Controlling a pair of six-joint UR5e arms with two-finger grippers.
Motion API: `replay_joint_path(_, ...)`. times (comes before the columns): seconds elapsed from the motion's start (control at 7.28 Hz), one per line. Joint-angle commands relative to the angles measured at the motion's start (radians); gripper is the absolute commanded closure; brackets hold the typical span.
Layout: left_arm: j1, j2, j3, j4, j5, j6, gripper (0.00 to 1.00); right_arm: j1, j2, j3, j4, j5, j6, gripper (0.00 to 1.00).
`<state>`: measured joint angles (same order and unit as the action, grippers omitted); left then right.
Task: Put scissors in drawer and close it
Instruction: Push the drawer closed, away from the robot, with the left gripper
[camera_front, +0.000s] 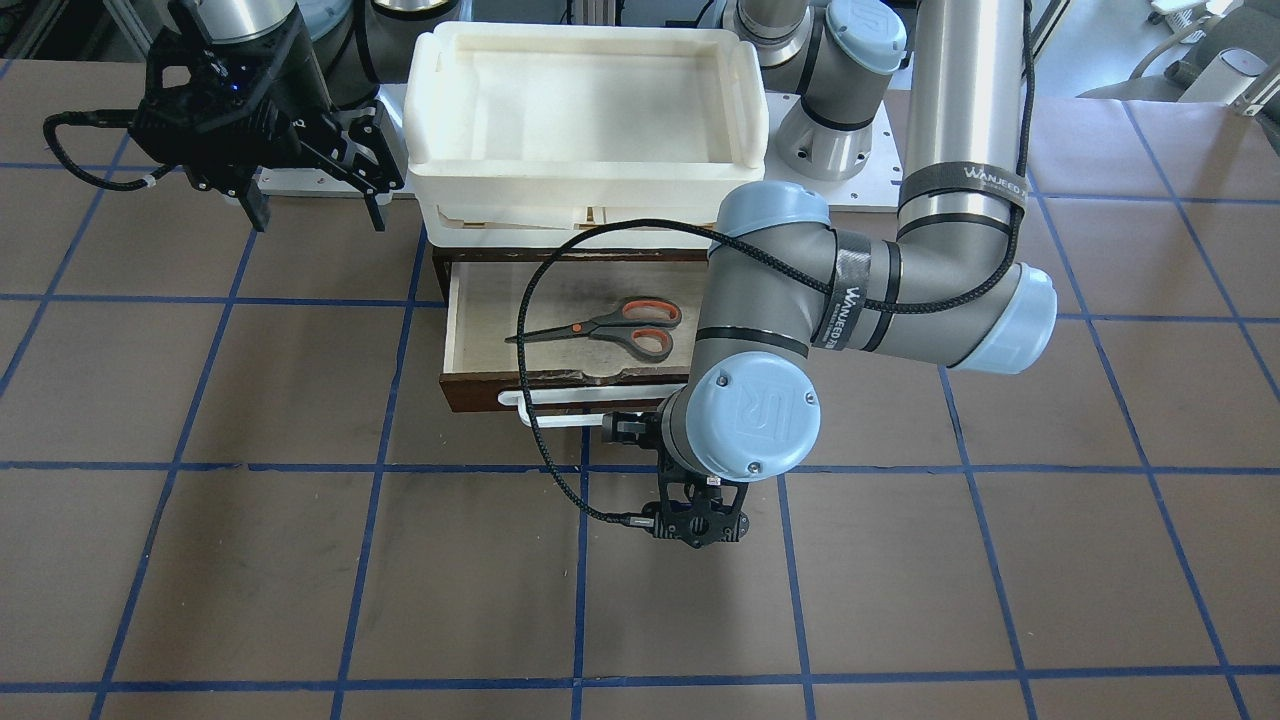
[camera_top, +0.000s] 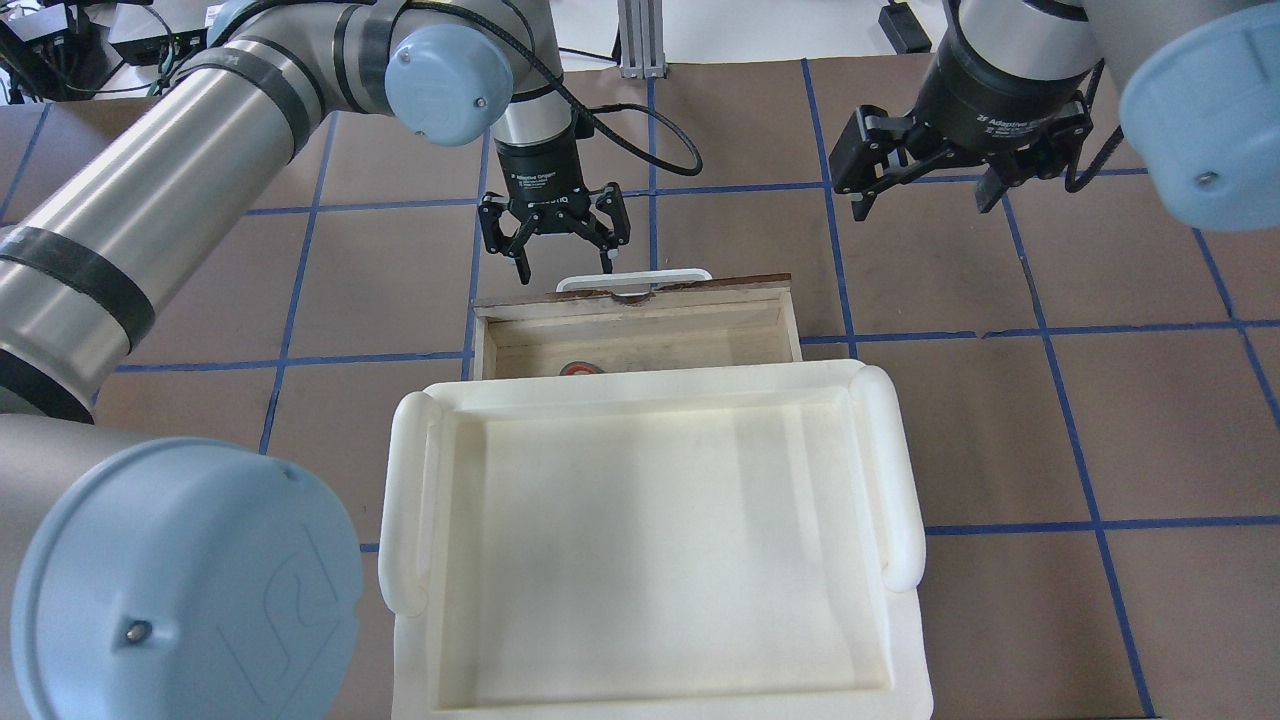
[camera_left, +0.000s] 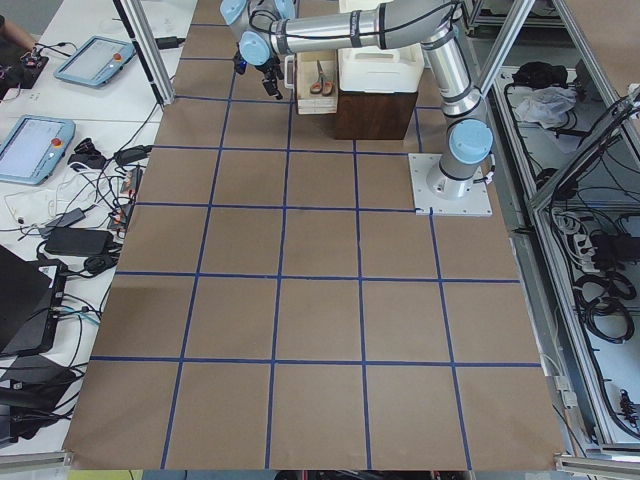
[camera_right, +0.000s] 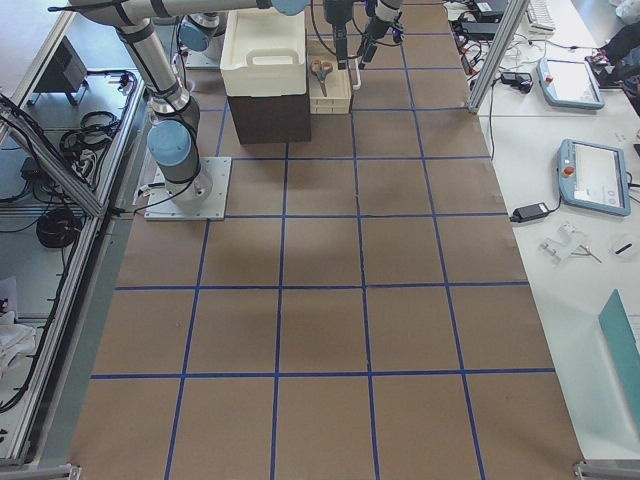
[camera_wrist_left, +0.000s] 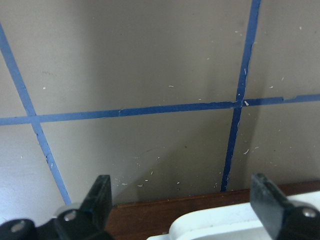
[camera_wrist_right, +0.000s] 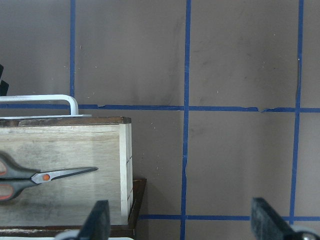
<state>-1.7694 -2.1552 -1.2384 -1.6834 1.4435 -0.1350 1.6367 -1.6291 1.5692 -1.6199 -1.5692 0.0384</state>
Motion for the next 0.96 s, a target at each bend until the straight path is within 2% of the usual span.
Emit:
replay_joint_path(0.0,-0.001,0.014,-0.003,-0.036,0.002,0.0,0.0,0.0,0.0,0.0,0.0,0.0,0.0,0.0)
replay_joint_path(0.41,-0.001,0.029,-0.045,-0.055,0.012,0.0,0.0,0.0,0.0,0.0,0.0,0.0,0.0,0.0)
replay_joint_path(0.82,-0.002,0.04,-0.047,-0.084,0.005,-0.002,0.0,0.0,0.0,0.0,0.0,-0.002,0.0,0.0)
